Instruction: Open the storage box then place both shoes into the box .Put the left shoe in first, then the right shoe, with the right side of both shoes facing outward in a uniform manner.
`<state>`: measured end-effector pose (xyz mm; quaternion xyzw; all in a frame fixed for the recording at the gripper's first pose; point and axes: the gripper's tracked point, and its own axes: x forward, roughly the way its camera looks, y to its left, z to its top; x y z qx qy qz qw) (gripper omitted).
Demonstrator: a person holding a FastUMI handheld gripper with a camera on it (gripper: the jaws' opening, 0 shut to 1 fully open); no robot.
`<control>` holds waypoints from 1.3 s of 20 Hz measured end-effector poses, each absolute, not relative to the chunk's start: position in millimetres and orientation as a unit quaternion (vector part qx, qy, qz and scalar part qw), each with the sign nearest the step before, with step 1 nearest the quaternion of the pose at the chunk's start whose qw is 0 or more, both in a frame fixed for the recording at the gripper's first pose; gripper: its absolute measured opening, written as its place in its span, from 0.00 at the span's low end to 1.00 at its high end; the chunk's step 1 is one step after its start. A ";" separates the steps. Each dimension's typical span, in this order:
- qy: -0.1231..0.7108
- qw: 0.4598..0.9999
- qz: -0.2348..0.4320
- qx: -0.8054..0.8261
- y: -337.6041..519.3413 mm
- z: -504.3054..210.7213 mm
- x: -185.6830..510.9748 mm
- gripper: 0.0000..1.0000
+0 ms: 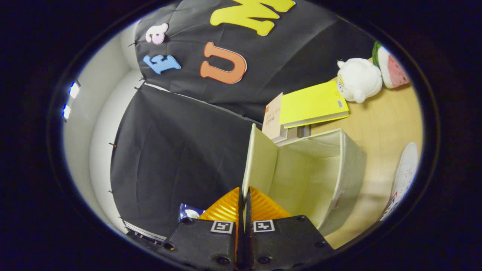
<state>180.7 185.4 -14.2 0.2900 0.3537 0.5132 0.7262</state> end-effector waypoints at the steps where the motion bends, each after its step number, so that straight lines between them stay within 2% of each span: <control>1: 0.349 0.728 0.514 0.287 195.9 -10.1 177.3 0.06; 6: 0.330 0.743 0.518 0.265 257.9 6.8 164.3 0.10; 8: 0.340 0.744 0.517 0.253 286.5 3.6 158.6 0.14; 9: 0.355 0.744 0.513 0.240 302.4 -3.4 156.4 0.19; 14: 0.357 0.756 0.512 0.196 344.1 -8.7 147.1 0.88; 16: 0.359 0.762 0.506 0.187 345.6 -15.6 147.5 1.00; 22: 0.351 0.808 0.448 0.152 299.7 -28.1 167.8 1.00; 26: 0.333 0.860 0.374 0.098 232.4 -32.8 187.1 1.00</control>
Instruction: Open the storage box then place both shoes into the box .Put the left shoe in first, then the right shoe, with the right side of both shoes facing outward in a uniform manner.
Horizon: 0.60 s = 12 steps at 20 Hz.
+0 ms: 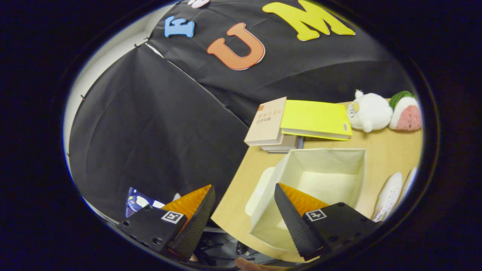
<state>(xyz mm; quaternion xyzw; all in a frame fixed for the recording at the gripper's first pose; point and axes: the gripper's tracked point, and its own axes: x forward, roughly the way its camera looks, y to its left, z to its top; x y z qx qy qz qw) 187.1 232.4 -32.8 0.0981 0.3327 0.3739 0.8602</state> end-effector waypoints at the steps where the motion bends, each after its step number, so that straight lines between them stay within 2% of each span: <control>1: 0.320 0.874 0.354 0.090 213.7 -31.5 194.0 1.00; 7: 0.245 0.935 0.254 0.044 115.1 -25.2 217.6 1.00; 12: 0.270 0.945 0.186 0.008 52.8 -60.3 225.9 1.00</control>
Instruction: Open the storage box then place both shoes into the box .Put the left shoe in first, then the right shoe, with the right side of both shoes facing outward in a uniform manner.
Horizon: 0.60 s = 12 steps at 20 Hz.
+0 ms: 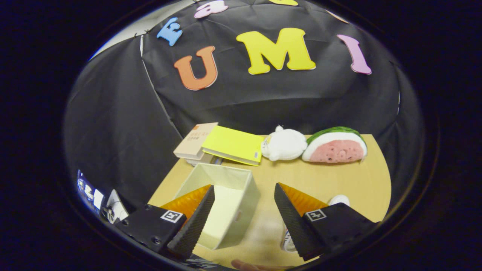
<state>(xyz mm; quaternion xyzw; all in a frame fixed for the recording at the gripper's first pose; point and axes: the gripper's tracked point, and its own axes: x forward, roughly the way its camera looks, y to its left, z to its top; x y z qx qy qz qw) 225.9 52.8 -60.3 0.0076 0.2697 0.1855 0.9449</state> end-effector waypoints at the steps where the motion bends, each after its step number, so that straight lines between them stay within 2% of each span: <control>1: 0.278 0.945 0.175 0.001 40.5 -70.6 226.3 1.00; 8: 0.332 0.934 0.118 -0.054 -33.0 -129.6 231.6 1.00; 12: 0.376 0.917 0.118 -0.060 -54.4 -171.5 233.1 1.00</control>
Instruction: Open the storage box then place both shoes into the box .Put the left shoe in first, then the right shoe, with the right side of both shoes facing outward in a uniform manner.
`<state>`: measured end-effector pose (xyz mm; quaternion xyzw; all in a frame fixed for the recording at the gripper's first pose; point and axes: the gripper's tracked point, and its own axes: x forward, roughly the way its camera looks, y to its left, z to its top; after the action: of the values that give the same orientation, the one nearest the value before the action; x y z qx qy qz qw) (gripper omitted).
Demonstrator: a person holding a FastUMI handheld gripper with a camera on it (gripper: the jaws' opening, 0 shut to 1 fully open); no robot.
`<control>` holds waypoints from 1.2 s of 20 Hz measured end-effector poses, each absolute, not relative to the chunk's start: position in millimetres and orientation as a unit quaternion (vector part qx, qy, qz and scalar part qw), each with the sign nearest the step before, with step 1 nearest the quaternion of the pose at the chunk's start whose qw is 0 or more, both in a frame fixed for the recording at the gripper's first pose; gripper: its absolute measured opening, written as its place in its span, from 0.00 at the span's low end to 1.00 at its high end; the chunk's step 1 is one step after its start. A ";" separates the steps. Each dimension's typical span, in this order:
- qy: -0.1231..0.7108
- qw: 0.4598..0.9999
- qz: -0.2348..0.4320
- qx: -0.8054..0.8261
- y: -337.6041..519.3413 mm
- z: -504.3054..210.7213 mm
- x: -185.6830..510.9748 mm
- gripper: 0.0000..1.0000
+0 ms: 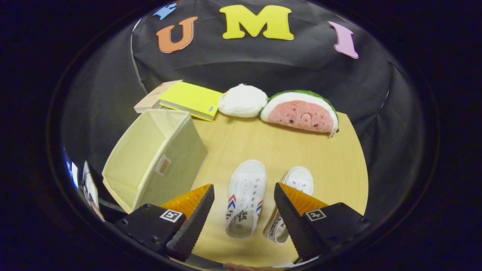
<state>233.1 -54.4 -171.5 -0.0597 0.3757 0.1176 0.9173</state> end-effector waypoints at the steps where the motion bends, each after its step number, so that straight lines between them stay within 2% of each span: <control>1: 0.387 0.913 0.118 -0.051 -59.2 -182.1 234.0 1.00; 7: 0.457 0.883 0.107 -0.007 -84.0 -239.9 244.0 0.99; 9: 0.491 0.864 0.110 0.002 -88.4 -262.5 241.5 0.91; 12: 0.496 0.859 0.122 -0.024 -86.7 -269.5 247.3 0.82; 15: 0.512 0.842 0.132 -0.102 -86.2 -278.7 251.4 0.66; 17: 0.526 0.828 0.136 -0.135 -85.0 -287.9 247.7 0.62; 20: 0.512 0.840 0.138 -0.120 -78.9 -286.2 253.8 0.53; 23: 0.531 0.834 0.137 -0.066 -78.8 -287.3 252.6 0.17; 24: 0.535 0.832 0.135 -0.056 -77.3 -285.8 252.1 0.13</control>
<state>252.1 -77.3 -285.8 -0.0557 0.5347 0.1346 0.8324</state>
